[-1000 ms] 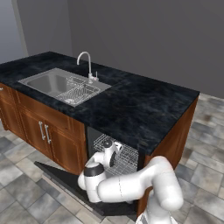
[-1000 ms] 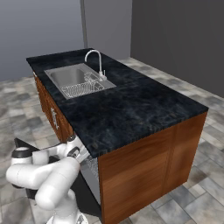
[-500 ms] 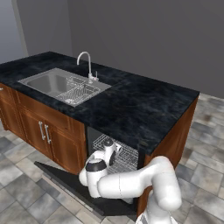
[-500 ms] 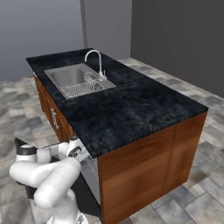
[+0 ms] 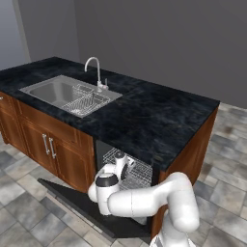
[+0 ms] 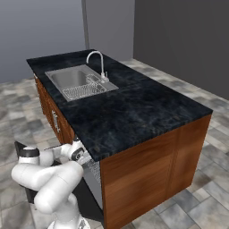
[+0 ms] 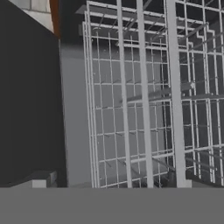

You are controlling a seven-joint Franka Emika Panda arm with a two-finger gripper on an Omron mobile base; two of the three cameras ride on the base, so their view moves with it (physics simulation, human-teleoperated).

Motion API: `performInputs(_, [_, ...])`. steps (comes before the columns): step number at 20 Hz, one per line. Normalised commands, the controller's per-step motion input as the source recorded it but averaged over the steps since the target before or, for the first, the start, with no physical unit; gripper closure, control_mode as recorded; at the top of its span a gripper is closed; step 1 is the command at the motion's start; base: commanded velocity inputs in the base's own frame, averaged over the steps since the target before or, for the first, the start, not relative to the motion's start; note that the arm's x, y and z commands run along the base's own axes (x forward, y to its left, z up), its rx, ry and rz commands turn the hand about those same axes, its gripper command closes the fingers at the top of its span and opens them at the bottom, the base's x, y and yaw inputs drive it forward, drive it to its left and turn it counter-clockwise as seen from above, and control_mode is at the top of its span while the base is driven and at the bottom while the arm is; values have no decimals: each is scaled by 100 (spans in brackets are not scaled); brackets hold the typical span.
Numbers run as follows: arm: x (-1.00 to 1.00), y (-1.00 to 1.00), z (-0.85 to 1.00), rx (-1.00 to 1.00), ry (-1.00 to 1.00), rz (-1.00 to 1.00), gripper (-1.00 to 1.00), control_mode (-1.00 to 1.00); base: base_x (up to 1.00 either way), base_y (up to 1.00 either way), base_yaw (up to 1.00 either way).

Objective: Open the dishwasher door and pull out the top rack.

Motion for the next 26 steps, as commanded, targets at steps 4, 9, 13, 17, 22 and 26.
performInputs(4, [-19, 50, -96, -13, 10, -4, -100, -100, 0, 0, 0])
performInputs(9, [-50, 64, -97, -14, 10, -6, -100, -100, 0, 0, 0])
performInputs(13, [-57, 64, -90, -7, 16, -7, -100, -100, 0, 0, 0])
performInputs(17, [-66, 61, -80, -3, 17, -6, -100, -100, 0, 0, 0])
performInputs(22, [-71, 57, -64, 0, 22, -7, -100, -100, 0, 0, 0])
performInputs(26, [-64, 57, -52, 0, 31, -8, -100, -100, 0, 0, 0])
